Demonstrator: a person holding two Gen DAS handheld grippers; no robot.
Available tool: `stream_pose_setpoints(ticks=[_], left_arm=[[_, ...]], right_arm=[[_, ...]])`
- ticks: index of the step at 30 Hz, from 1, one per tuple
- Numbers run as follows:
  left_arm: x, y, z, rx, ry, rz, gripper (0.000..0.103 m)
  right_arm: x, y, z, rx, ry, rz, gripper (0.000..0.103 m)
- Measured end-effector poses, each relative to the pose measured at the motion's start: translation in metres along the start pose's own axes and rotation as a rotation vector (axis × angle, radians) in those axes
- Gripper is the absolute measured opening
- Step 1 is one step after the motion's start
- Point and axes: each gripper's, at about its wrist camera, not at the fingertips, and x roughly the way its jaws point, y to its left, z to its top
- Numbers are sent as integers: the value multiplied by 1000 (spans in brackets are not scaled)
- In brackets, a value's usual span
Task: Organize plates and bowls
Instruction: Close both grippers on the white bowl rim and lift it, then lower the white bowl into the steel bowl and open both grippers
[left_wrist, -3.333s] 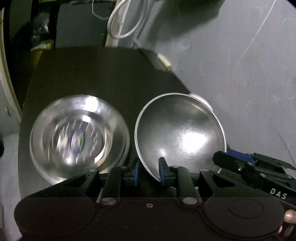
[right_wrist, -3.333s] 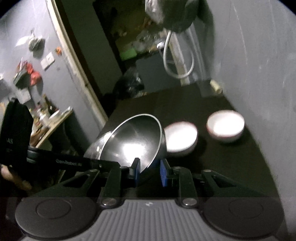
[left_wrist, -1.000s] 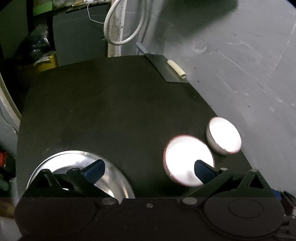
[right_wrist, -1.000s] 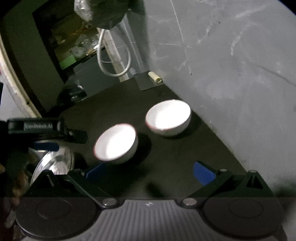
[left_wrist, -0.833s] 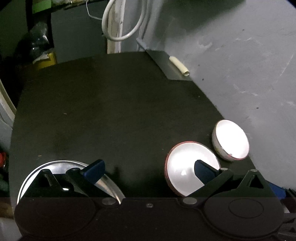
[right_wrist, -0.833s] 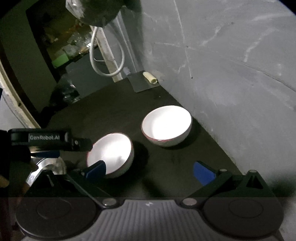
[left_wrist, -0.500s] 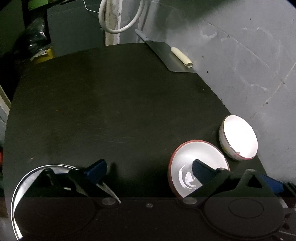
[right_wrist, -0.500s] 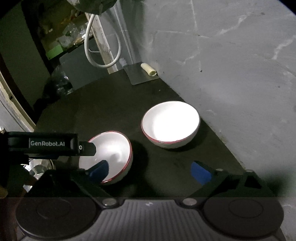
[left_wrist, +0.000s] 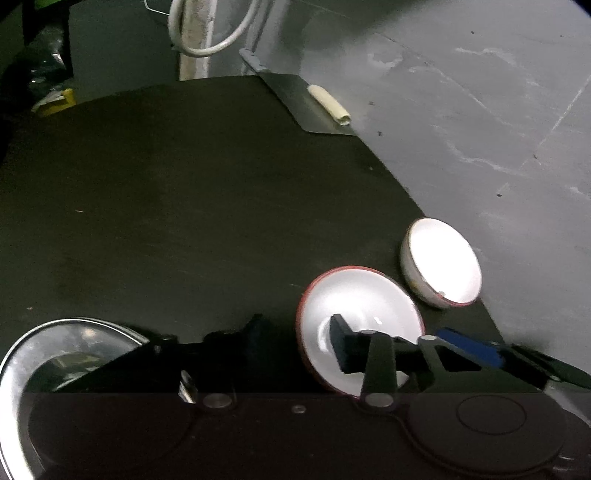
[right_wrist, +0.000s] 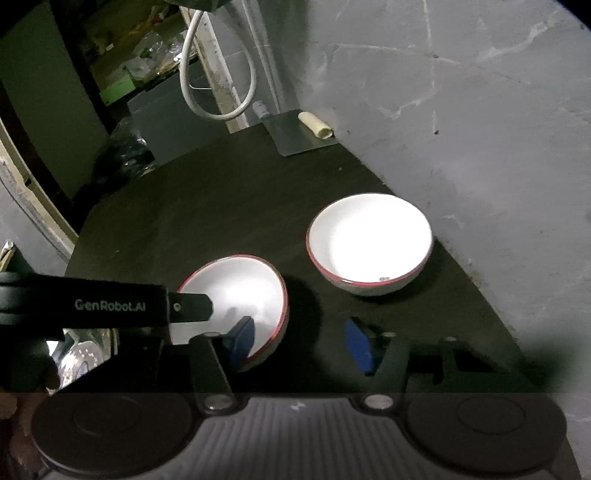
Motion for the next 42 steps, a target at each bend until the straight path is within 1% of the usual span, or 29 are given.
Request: stream_pose_setpoints(ticks=[1, 2, 3, 4, 6, 9, 13, 15, 18, 24, 30, 36, 42], left_arm=[[0, -1, -1, 5, 3, -11, 29], [1, -2, -2, 9, 4, -21, 23], [1, -3, -3, 11, 7, -26, 21], [2, -3, -4, 12, 6, -23, 19], [2, -3, -5, 11, 7, -19, 13], [0, 0, -8, 3, 8, -28, 11], [-4, -2, -12, 18, 11, -18, 12], [-7, -2, -13, 18, 2, -13, 12], [-16, 0, -14, -1, -26, -27, 12], [-45, 0, -16, 11, -96, -56, 12], [-83, 5, -23, 3, -172, -95, 12], [-110, 8, -33, -22, -236, -107, 12], [-126, 9, -48, -24, -236, -113, 12]], right_arm=[[1, 0, 0, 1, 2, 8, 53], [2, 1, 0, 2, 6, 15, 47], [3, 1, 0, 4, 11, 22, 41], [4, 1, 0, 6, 16, 32, 40], [4, 2, -1, 8, 20, 43, 33], [5, 4, -2, 4, 24, 64, 25], [5, 8, -6, -19, 15, 69, 24], [4, 7, -6, -16, 13, 81, 20], [-4, 9, -7, -28, -11, 86, 18], [-31, 13, -3, -50, -78, 118, 17], [-66, 20, 0, -112, -139, 184, 17], [-90, 30, -4, -122, -142, 216, 17], [-102, 34, -10, -141, -129, 249, 17]])
